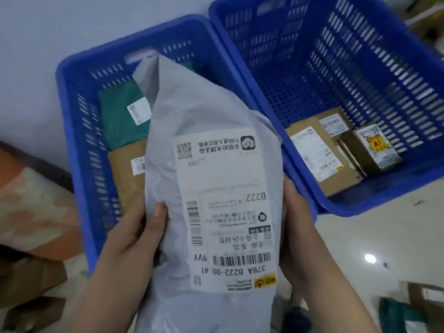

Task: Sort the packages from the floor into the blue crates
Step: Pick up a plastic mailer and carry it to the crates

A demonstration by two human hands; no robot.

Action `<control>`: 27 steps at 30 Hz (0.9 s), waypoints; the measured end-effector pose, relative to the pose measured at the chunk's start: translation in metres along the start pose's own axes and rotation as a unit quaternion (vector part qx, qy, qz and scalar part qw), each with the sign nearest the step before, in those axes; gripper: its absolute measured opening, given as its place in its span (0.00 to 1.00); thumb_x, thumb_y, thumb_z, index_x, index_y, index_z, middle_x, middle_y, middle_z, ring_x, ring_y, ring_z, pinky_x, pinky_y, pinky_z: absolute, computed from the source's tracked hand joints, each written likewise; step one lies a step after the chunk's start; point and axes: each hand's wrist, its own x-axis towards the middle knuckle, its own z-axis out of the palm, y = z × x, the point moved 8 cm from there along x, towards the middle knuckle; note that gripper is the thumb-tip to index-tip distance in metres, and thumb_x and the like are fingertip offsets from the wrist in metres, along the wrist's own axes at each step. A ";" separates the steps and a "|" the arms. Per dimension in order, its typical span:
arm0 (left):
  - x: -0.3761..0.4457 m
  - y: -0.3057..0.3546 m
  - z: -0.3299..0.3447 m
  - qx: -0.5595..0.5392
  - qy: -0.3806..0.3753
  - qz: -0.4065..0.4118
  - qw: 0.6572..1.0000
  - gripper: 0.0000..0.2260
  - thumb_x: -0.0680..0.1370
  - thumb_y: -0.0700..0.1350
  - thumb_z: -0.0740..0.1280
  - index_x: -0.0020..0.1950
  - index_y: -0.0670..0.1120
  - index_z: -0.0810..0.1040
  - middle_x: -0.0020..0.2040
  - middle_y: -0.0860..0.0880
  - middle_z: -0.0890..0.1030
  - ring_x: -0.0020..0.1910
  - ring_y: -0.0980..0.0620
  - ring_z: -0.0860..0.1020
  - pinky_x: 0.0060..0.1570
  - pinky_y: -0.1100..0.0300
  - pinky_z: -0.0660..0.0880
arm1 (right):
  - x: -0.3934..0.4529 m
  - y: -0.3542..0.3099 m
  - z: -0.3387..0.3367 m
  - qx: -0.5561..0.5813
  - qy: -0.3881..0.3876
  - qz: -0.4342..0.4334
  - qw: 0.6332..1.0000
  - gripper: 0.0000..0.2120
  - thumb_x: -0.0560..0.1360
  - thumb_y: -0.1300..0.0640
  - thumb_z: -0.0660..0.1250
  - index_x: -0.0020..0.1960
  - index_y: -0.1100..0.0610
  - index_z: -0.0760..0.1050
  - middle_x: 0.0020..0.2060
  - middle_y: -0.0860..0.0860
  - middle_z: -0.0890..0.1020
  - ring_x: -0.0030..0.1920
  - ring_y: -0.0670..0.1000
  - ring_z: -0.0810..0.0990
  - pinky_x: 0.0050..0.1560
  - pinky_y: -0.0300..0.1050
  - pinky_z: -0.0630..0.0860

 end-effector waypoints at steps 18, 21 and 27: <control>0.151 -0.097 0.043 -0.131 0.016 -0.072 0.989 0.31 0.80 0.59 0.50 0.77 0.45 0.46 0.77 0.47 0.53 0.75 0.49 0.54 0.68 0.60 0.49 | 0.152 0.063 0.026 -0.147 -0.004 0.043 0.988 0.26 0.66 0.39 0.66 0.63 0.33 0.66 0.56 0.39 0.80 0.53 0.41 0.82 0.50 0.45 0.81; 0.168 -0.099 0.037 -0.053 0.050 -0.030 0.997 0.25 0.83 0.52 0.47 0.78 0.44 0.47 0.78 0.47 0.48 0.76 0.54 0.48 0.66 0.72 0.43 | 0.161 0.058 0.031 -0.168 -0.003 0.029 0.985 0.25 0.70 0.43 0.68 0.65 0.37 0.65 0.57 0.37 0.79 0.53 0.38 0.80 0.47 0.34 0.79; 0.171 -0.127 0.013 -0.038 0.094 -0.044 0.994 0.19 0.84 0.46 0.49 0.71 0.42 0.66 0.70 0.45 0.70 0.66 0.51 0.69 0.57 0.70 0.63 | 0.170 0.071 0.058 -0.215 -0.025 0.028 0.976 0.36 0.70 0.46 0.71 0.73 0.41 0.57 0.65 0.36 0.69 0.66 0.39 0.69 0.63 0.36 0.68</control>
